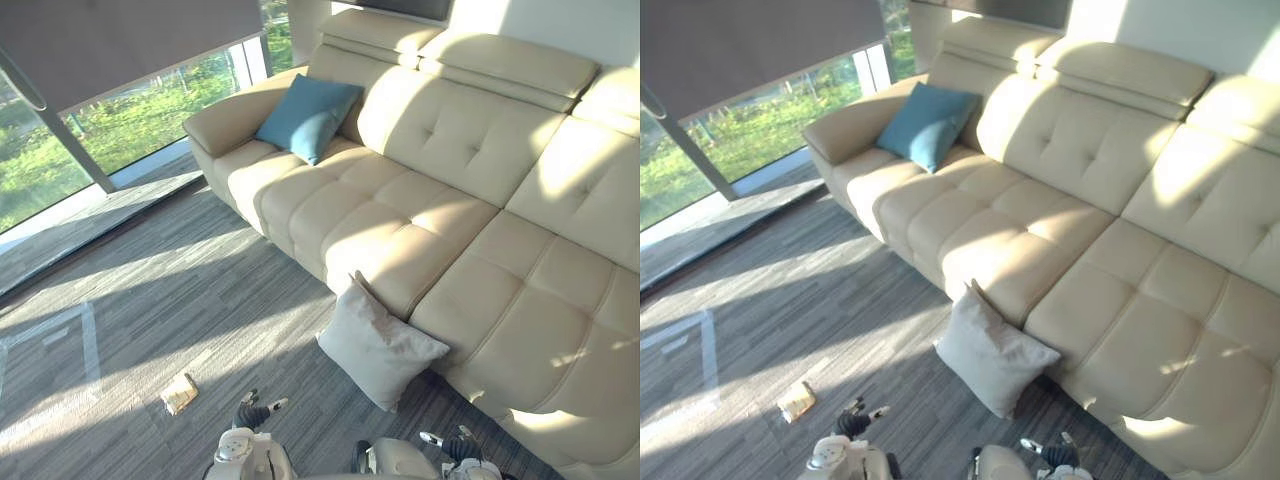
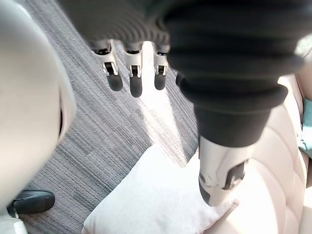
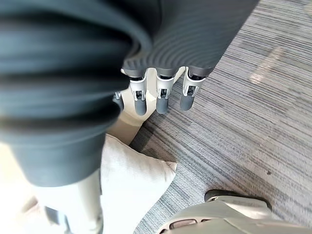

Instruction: Pick up cushions and gather them together orderly.

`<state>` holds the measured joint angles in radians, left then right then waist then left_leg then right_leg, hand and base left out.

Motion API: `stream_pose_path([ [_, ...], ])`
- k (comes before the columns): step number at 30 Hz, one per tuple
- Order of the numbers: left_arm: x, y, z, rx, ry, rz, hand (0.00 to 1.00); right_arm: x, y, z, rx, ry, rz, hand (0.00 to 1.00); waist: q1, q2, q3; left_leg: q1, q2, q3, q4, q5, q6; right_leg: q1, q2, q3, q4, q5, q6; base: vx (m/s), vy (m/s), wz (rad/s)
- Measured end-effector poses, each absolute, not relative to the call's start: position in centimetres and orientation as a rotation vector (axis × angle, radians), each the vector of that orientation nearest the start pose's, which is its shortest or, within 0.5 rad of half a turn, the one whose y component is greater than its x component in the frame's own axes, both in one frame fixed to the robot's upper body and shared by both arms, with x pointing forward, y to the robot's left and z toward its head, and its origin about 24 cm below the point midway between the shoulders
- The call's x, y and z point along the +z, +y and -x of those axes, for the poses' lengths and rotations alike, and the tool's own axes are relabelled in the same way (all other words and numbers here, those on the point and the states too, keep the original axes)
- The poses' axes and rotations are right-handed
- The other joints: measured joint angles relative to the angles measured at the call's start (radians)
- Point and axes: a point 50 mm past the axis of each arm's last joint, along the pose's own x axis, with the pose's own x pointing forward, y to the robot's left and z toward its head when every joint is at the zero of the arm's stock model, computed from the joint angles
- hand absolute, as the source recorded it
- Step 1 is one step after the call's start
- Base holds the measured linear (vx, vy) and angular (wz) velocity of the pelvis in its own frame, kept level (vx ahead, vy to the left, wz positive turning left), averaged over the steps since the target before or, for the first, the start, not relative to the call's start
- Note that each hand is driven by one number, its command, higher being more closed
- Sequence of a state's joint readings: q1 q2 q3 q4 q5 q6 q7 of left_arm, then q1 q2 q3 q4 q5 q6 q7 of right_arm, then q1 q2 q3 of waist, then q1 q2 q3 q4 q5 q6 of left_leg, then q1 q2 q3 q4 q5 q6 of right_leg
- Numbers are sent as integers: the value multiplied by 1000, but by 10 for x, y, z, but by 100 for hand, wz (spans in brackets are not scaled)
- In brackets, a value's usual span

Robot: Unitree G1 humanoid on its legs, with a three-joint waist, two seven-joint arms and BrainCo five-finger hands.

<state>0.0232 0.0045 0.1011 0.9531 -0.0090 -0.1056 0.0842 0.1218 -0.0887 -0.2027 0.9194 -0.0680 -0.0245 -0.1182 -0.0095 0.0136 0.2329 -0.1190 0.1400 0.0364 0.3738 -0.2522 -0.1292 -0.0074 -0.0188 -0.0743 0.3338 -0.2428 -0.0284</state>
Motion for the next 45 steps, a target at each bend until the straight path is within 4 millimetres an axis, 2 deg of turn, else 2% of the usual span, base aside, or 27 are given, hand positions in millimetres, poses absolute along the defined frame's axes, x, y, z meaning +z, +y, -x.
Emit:
stream_pose_path([
  [1,-142,170,-145,188,870,15,0,-148,-222,-102,-335,1007,113,0,2,1,-1,1,-10,-28,-33,14,5,0,1,18,10,-6,9,324,304,-104],
  [2,-143,169,-144,189,873,23,0,-149,-222,-99,-336,1013,116,0,6,6,-6,18,-11,-49,-73,94,1,-4,6,54,43,-28,40,335,348,-103],
  [3,-143,173,-142,206,879,26,0,-151,-216,-97,-322,1024,106,0,9,-18,-22,37,-27,-13,-64,119,6,-5,-13,91,64,-47,71,328,354,-93],
  [5,-145,181,-139,225,897,14,0,-153,-204,-93,-307,1033,81,0,12,-58,-55,57,-47,64,-75,89,31,-13,-54,120,63,-51,86,318,345,-94],
  [6,-146,184,-137,227,907,8,0,-154,-201,-93,-303,1034,73,0,9,-73,-64,84,-50,115,-82,79,45,-27,-75,99,77,-34,119,307,328,-106],
  [8,-146,184,-136,226,913,5,0,-153,-202,-95,-302,1027,73,0,9,-71,-63,128,-46,163,-115,74,52,-50,-100,30,123,-11,160,173,198,-95],
  [9,-148,186,-132,231,926,-1,0,-152,-203,-98,-301,1022,79,0,11,-70,-63,202,-44,236,-171,74,54,-82,-165,-134,209,-17,147,103,129,-99],
  [11,-150,190,-128,235,946,-12,0,-152,-204,-101,-300,1014,83,0,5,-68,-64,239,-41,283,-196,74,54,-79,-216,-267,218,-9,123,106,100,-95],
  [12,-151,193,-125,237,960,-22,0,-152,-204,-102,-295,1013,85,0,1,-68,-64,264,-41,312,-214,74,54,-81,-233,-334,180,21,97,165,17,-94],
  [14,-152,194,-122,219,977,-44,0,-152,-206,-105,-286,1019,99,0,-4,-64,-67,267,-46,334,-240,79,46,-87,-220,-370,105,39,78,128,-63,-74],
  [16,-155,185,-122,180,994,-45,0,-152,-220,-107,-282,1037,149,0,-22,-9,-61,263,-30,341,-267,88,31,-94,-180,-361,60,58,48,92,-86,-45],
  [18,-156,181,-120,161,1000,-45,0,-152,-224,-103,-289,1047,158,0,-28,8,-63,272,-25,338,-265,90,28,-70,-160,-359,23,62,41,92,-56,-13],
  [21,-155,182,-122,144,992,-62,0,-153,-223,-101,-288,1054,156,0,-31,-4,-58,249,-2,327,-147,85,16,-13,-146,-361,-37,64,39,27,-69,3],
  [22,-154,180,-124,132,980,-69,0,-153,-222,-99,-287,1057,153,0,-31,-10,-57,194,26,308,-15,72,-4,10,-137,-361,-67,68,41,-92,-77,-1],
  [23,-152,181,-128,132,963,-69,0,-154,-222,-97,-288,1061,154,0,-23,-9,-57,138,65,302,121,70,-8,20,-123,-350,-88,73,38,-69,-66,-10],
  [25,-151,182,-128,134,959,-71,0,-154,-221,-95,-289,1063,152,0,-5,-8,-58,95,90,279,208,53,-12,35,-106,-330,-106,77,33,5,-9,-37],
  [26,-151,182,-128,136,958,-68,0,-154,-222,-96,-292,1062,153,0,0,-3,-59,85,80,214,206,-4,-4,41,-98,-297,-113,73,22,37,54,-43],
  [28,-151,182,-130,139,952,-66,0,-153,-221,-98,-291,1058,150,0,5,-8,-56,83,56,155,151,-26,3,41,-99,-265,-113,74,22,20,71,-60],
  [30,-150,181,-130,140,948,-63,0,-153,-222,-99,-293,1052,153,0,14,-2,-57,82,14,5,-37,-2,11,27,-100,-201,-100,69,61,39,186,-92],
  [31,-151,180,-129,140,949,-60,0,-152,-224,-99,-295,1050,156,0,15,3,-58,83,13,-13,-72,22,5,20,-97,-189,-92,67,67,59,228,-82],
  [32,-151,181,-128,142,954,-62,0,-153,-224,-98,-296,1052,156,0,19,13,-62,89,6,-5,-79,41,-25,12,-97,-157,-93,75,97,109,188,-60],
  [33,-151,183,-128,147,953,-66,0,-154,-220,-95,-297,1058,144,0,12,-10,-71,86,-12,20,-89,43,-19,12,-112,-135,-114,102,106,147,192,-55],
  [35,-150,185,-131,156,944,-64,0,-155,-214,-93,-304,1062,124,0,13,-25,-71,88,-32,43,-90,44,-19,-6,-135,-119,-112,108,117,179,199,-22],
  [38,-150,184,-131,165,945,-56,0,-154,-215,-93,-317,1048,118,0,15,-32,-72,115,-56,65,-116,44,-19,1,-160,-108,-114,103,129,124,101,-10],
  [40,-150,184,-130,169,949,-50,0,-153,-216,-94,-329,1041,118,0,16,-23,-66,135,-60,68,-126,44,-18,12,-164,-107,-110,96,140,92,24,-6],
  [42,-150,183,-131,181,944,-31,0,-152,-218,-98,-335,1031,118,0,17,-18,-59,139,-56,68,-125,44,-18,3,-165,-111,-74,73,138,53,-49,3],
  [45,-142,188,-145,236,885,1,0,-145,-217,-118,-363,963,93,0,19,-30,-3,83,-39,65,-47,29,-7,-77,-170,-117,68,27,122,-44,-80,6],
])
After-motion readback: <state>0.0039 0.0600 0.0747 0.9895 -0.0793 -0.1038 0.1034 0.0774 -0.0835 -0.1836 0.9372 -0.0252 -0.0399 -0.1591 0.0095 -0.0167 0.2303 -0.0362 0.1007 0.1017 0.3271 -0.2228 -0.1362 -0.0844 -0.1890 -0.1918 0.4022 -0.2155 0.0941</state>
